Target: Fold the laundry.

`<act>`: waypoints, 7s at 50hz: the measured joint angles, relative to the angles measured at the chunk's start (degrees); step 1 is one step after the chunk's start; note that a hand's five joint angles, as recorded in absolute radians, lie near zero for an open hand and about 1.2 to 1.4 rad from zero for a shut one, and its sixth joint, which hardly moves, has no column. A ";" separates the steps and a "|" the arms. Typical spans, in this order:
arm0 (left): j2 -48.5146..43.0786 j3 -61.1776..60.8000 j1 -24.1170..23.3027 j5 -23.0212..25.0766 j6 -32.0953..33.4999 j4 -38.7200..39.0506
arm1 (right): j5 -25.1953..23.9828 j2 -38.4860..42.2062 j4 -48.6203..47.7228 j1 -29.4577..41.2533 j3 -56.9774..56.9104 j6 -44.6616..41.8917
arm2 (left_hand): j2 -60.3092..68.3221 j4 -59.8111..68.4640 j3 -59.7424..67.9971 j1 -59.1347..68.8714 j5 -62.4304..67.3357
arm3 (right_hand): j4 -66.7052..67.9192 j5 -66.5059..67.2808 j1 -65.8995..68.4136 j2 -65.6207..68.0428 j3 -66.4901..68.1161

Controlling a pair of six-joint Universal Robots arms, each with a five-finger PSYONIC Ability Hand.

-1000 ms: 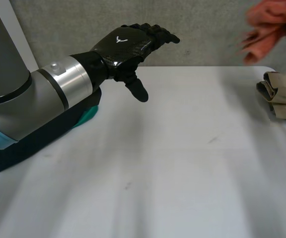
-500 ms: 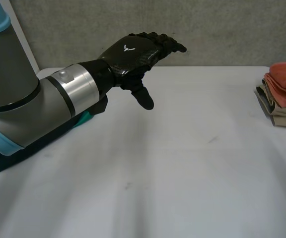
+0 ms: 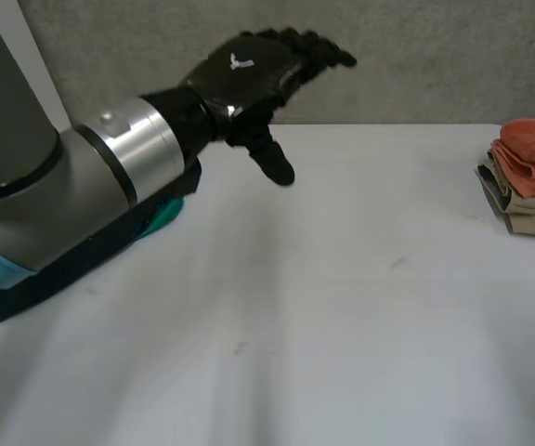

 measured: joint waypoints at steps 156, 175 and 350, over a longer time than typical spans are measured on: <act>23.63 -27.34 -2.49 -34.40 7.51 -4.32 | -7.96 -25.42 31.85 41.46 14.96 -0.40 | 56.54 56.96 56.01 53.56 54.22 | 56.56 54.50 49.93 54.11 55.20; -5.15 -5.64 0.00 -31.42 16.46 8.91 | -4.36 -4.11 31.91 43.80 -2.13 2.25 | 56.72 57.18 56.27 53.92 54.32 | 56.59 54.56 49.93 54.11 55.43; -14.90 18.49 2.54 -30.80 22.82 36.31 | 6.08 1.29 -22.38 43.63 -12.17 22.35 | 56.58 57.21 56.28 52.73 54.67 | 56.76 55.24 50.17 54.88 55.84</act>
